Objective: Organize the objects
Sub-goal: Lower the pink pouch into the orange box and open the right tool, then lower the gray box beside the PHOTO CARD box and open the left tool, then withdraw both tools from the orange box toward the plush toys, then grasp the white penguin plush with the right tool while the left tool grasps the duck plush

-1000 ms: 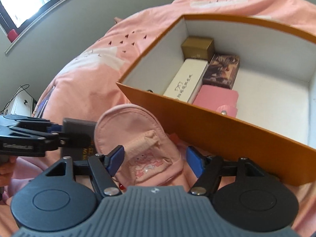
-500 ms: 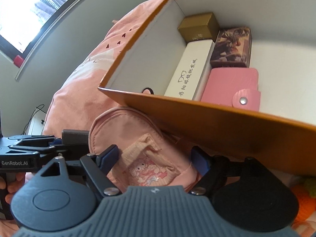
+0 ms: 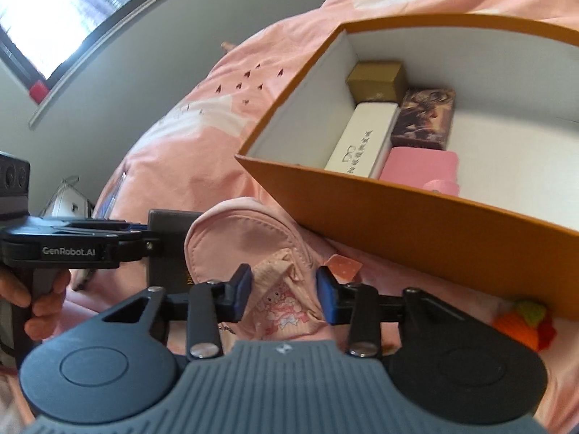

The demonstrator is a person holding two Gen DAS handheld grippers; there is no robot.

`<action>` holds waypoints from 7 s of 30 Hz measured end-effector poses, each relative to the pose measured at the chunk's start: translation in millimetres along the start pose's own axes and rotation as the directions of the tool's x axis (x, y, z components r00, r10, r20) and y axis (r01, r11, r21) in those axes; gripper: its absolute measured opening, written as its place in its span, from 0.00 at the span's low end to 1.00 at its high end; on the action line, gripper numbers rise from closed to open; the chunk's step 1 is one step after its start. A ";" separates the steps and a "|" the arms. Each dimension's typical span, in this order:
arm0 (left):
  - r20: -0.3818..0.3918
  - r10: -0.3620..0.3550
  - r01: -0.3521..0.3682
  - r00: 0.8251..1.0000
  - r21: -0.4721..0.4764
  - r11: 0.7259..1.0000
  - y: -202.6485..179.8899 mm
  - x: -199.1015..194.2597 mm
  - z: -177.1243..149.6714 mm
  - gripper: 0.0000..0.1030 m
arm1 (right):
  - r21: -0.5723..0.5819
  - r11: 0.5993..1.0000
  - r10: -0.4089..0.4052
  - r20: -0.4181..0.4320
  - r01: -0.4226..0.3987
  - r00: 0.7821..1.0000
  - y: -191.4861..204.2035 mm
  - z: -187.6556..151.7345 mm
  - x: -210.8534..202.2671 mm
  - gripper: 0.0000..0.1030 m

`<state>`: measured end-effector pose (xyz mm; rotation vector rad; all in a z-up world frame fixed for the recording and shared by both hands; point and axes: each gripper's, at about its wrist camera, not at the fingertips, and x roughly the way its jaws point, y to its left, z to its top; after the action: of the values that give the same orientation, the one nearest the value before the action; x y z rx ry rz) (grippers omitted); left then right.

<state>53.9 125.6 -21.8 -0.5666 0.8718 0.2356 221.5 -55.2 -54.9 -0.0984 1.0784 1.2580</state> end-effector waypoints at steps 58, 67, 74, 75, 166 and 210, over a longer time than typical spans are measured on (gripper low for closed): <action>0.087 -0.118 0.099 0.989 0.204 0.974 -60.9 76.9 131.5 0.37 | 0.752 0.649 -0.075 -0.085 0.113 0.994 -128.9 74.2 30.4 0.42; 0.019 -0.177 0.169 0.984 0.208 0.963 -81.5 111.6 146.5 0.37 | 0.627 0.767 -0.152 -0.032 0.138 0.988 -123.9 85.4 7.6 0.48; -0.104 -0.220 0.234 0.970 0.158 0.959 -99.0 175.7 158.4 0.37 | 0.303 0.883 -0.370 -0.020 0.359 0.929 -109.3 104.1 -8.5 0.48; -0.120 -0.228 0.244 0.966 0.146 0.959 -100.2 183.9 159.8 0.37 | 0.253 0.887 -0.395 -0.016 0.387 0.918 -106.1 104.5 -6.7 0.48; 0.301 -0.082 -0.172 0.950 0.723 0.669 -31.5 -47.1 -18.3 0.78 | 0.232 0.793 -0.595 0.099 0.562 0.798 -8.4 -80.9 -108.2 0.48; -0.374 -0.310 0.462 0.874 0.445 0.767 -109.4 73.1 -51.1 0.53 | -0.056 0.845 -0.531 0.035 0.532 0.847 7.0 -123.8 -80.7 0.55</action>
<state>112.2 4.1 -63.8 -0.2535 1.0189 -0.4761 148.8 -183.9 -61.9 -0.4084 0.9082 0.7833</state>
